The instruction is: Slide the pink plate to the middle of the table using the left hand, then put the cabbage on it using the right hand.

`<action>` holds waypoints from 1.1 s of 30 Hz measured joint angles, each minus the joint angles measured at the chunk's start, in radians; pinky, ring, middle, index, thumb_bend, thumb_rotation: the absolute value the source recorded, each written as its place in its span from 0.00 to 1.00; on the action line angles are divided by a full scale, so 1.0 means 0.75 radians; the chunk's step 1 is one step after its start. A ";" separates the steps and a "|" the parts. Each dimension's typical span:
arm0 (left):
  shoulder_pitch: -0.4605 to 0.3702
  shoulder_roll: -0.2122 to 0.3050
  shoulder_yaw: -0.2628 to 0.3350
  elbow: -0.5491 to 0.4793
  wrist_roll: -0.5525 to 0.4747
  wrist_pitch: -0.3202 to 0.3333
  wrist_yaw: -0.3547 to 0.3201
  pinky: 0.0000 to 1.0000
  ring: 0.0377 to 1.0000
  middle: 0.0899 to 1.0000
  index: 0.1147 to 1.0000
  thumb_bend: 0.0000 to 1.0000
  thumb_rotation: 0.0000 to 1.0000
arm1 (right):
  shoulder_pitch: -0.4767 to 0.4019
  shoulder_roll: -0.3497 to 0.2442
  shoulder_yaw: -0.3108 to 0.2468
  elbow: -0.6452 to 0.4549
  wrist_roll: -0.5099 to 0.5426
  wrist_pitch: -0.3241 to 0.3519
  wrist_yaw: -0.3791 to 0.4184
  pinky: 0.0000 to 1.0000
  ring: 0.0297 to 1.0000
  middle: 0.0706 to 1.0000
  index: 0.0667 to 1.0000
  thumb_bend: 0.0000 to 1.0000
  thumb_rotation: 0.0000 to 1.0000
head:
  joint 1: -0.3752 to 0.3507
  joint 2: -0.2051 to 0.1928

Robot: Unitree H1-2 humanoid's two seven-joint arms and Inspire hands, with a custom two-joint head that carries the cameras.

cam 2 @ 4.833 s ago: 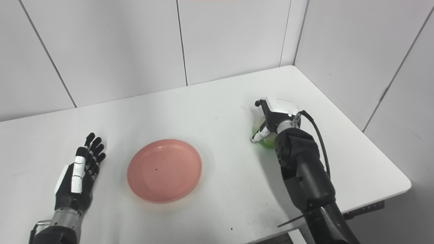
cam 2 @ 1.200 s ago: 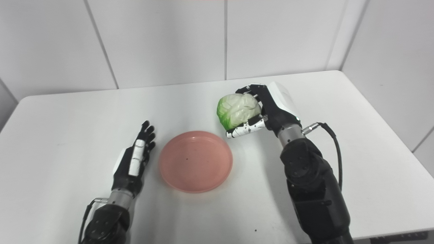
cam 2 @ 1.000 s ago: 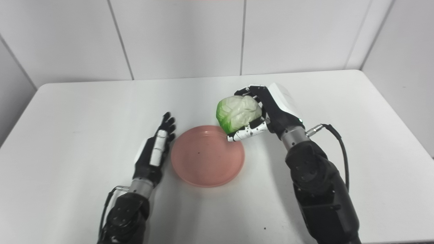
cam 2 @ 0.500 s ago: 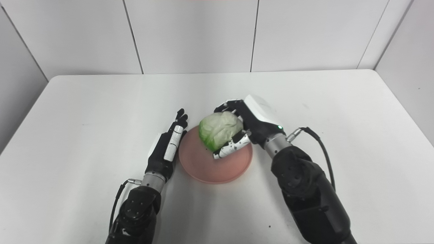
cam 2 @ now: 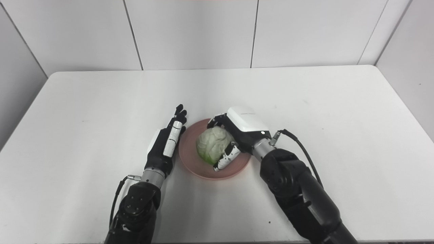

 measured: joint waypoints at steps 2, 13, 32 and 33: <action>0.000 0.000 0.001 0.000 0.000 0.000 0.000 1.00 1.00 1.00 1.00 0.80 1.00 | 0.000 0.000 0.002 0.010 -0.021 -0.029 -0.026 0.31 0.38 0.44 0.45 0.53 0.00 | -0.002 0.000; 0.000 0.009 0.005 0.000 -0.014 -0.001 -0.003 1.00 1.00 1.00 1.00 0.76 1.00 | 0.061 -0.014 -0.039 -0.015 0.015 -0.185 -0.103 0.87 0.96 0.97 0.96 0.78 0.56 | -0.016 0.000; -0.002 0.024 0.070 -0.044 -0.133 0.007 -0.033 1.00 1.00 1.00 1.00 0.74 1.00 | 0.259 0.077 -0.280 -0.144 0.160 -0.178 -0.167 0.97 1.00 1.00 1.00 0.83 0.77 | -0.047 -0.035; -0.002 0.028 0.074 -0.044 -0.134 0.007 -0.034 1.00 1.00 1.00 1.00 0.74 1.00 | 0.270 0.089 -0.296 -0.158 0.179 -0.177 -0.167 0.97 1.00 1.00 1.00 0.82 0.78 | -0.047 -0.035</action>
